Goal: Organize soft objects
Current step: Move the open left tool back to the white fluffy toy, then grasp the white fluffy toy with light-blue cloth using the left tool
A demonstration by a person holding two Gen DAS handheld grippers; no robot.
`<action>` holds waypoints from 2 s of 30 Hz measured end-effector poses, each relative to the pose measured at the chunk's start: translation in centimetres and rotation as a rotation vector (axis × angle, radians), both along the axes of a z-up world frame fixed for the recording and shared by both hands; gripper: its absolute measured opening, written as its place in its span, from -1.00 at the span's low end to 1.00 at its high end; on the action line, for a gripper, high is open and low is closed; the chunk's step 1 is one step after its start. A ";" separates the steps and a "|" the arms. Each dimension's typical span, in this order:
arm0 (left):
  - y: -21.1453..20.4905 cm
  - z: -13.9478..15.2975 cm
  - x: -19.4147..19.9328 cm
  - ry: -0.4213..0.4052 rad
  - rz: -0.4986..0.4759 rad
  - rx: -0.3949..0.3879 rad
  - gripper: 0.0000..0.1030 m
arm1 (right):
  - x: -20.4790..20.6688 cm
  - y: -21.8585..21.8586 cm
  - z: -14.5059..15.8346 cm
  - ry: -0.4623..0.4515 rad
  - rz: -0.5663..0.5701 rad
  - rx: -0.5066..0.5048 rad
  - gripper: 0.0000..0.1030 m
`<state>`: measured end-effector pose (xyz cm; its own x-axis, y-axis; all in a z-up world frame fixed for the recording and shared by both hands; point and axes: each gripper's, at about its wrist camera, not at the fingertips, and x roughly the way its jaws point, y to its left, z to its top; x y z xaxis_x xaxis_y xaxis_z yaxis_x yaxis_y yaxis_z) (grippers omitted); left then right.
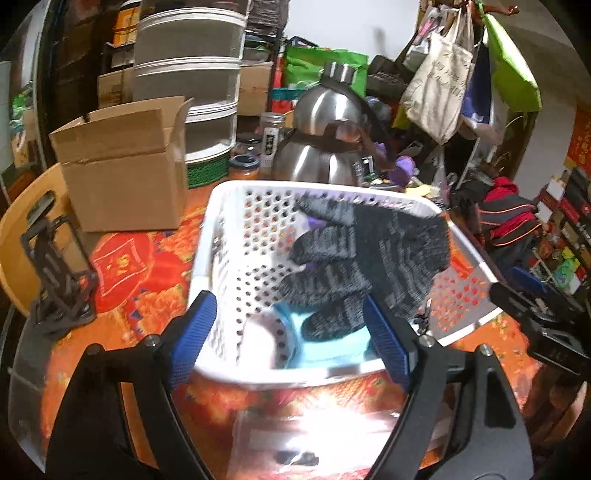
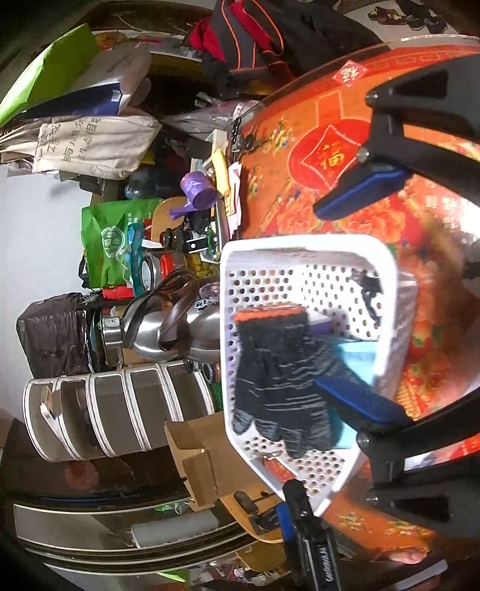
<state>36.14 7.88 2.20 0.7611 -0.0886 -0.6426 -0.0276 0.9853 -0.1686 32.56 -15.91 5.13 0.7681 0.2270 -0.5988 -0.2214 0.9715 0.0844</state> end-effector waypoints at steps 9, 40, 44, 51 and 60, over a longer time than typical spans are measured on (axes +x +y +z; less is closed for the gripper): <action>0.9 -0.4 -6.8 -0.014 0.060 -0.022 0.55 | -7.2 -3.7 -0.3 0.002 0.071 0.038 0.67; -22.1 -7.0 -15.0 0.056 -0.258 0.039 -0.07 | -15.2 -9.3 -7.3 0.146 0.134 0.112 -0.39; -22.6 -7.6 -13.9 0.075 -0.293 0.009 -0.57 | -14.7 -9.0 -8.0 0.175 0.134 0.107 -0.66; -21.6 -7.5 -13.4 0.066 -0.322 -0.037 -0.70 | -15.0 -9.5 -7.5 0.153 0.118 0.116 -0.78; -17.8 -3.7 -15.2 -0.033 -0.345 -0.114 -0.73 | -16.2 -8.8 -3.4 0.070 0.147 0.150 -0.79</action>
<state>20.97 -9.96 -1.53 0.6939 -0.4136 -0.5894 0.3104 0.9104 -0.2735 16.38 -24.69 1.75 0.6776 0.4241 -0.6009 -0.3485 0.9046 0.2455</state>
